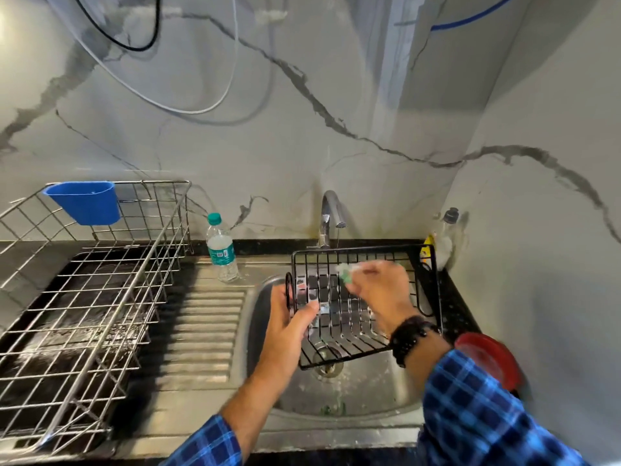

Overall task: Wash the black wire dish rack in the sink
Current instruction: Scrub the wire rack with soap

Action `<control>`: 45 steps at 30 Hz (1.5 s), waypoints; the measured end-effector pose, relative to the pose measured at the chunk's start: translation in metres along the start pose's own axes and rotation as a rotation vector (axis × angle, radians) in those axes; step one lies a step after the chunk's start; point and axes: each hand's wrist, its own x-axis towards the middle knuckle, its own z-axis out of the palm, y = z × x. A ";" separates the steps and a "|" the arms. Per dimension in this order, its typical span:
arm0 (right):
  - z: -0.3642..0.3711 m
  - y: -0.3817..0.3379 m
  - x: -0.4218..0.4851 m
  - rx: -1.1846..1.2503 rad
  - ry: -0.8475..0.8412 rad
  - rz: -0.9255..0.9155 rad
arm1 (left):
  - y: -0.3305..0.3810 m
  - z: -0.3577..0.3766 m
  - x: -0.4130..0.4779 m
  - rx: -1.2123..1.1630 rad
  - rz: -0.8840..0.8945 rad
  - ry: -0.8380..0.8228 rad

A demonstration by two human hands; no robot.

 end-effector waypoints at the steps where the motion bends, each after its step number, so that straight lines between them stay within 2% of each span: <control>1: -0.003 -0.003 0.004 0.160 0.112 0.046 | -0.004 0.001 0.001 0.022 -0.010 -0.023; 2: -0.003 -0.006 0.006 0.292 0.174 0.101 | -0.007 0.003 0.001 0.034 -0.031 -0.037; 4: 0.005 -0.014 0.005 0.425 0.177 0.219 | -0.010 0.010 -0.001 0.011 -0.075 -0.045; 7: 0.028 -0.027 -0.008 0.518 0.212 0.191 | -0.011 0.019 -0.002 -0.024 -0.159 -0.054; 9: 0.048 -0.030 -0.019 0.503 0.139 0.143 | -0.010 0.023 -0.002 -0.073 -0.220 -0.052; 11: 0.061 -0.032 -0.026 0.469 -0.004 0.160 | -0.009 0.024 -0.002 -0.104 -0.246 -0.041; 13: 0.059 -0.029 -0.017 0.522 -0.044 0.199 | -0.007 0.021 -0.003 -0.142 -0.256 -0.033; 16: 0.025 -0.021 0.007 0.532 0.077 0.213 | -0.010 0.008 -0.007 -0.173 -0.269 0.001; 21: -0.024 -0.021 0.044 0.595 0.197 0.094 | -0.019 0.009 -0.018 -0.231 -0.358 -0.006; 25: 0.009 -0.022 0.029 0.369 0.257 0.160 | -0.017 0.011 -0.013 -0.239 -0.397 -0.014; 30: 0.061 -0.009 0.006 0.118 0.020 0.142 | -0.005 0.019 -0.004 -0.144 -0.328 -0.062; 33: 0.056 -0.008 0.013 -0.040 -0.051 0.041 | -0.001 0.019 -0.006 -0.118 -0.273 -0.007; 34: 0.044 -0.010 0.019 -0.175 -0.053 -0.009 | -0.002 0.016 -0.007 -0.111 -0.243 0.016; 36: 0.011 -0.010 0.034 -0.489 0.056 -0.062 | -0.001 0.009 -0.008 -0.107 -0.192 0.059; 38: -0.020 -0.007 0.047 -0.655 0.188 -0.068 | -0.003 0.002 -0.005 -0.118 -0.185 0.071; 41: -0.022 -0.005 0.046 -0.734 0.204 -0.124 | -0.002 0.007 -0.006 -0.046 -0.185 0.019; 45: 0.022 0.002 0.018 -0.629 0.097 -0.269 | -0.002 0.018 -0.011 0.032 -0.224 -0.017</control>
